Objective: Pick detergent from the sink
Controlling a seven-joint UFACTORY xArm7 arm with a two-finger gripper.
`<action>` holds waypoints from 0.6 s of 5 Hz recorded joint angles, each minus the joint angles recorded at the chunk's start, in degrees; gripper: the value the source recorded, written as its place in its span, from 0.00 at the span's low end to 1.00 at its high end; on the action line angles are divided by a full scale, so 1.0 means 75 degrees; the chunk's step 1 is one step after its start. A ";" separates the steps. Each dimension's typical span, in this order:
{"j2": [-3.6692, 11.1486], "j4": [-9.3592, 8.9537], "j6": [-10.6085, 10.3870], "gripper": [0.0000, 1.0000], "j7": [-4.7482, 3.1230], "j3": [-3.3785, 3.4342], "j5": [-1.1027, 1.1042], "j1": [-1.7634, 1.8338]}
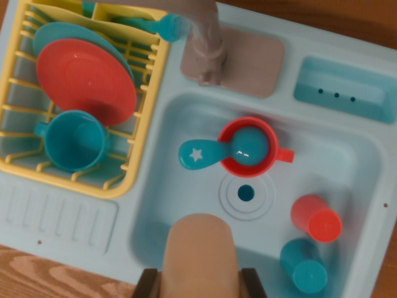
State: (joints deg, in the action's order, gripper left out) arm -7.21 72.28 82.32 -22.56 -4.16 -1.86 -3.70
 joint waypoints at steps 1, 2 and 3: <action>-0.0054 0.0122 0.0175 1.00 0.0011 0.0000 0.0009 0.0000; -0.0054 0.0122 0.0175 1.00 0.0011 0.0000 0.0009 0.0000; -0.0092 0.0207 0.0298 1.00 0.0019 0.0000 0.0015 0.0000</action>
State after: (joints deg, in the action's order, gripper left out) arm -7.89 73.83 84.56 -22.41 -4.17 -1.75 -3.70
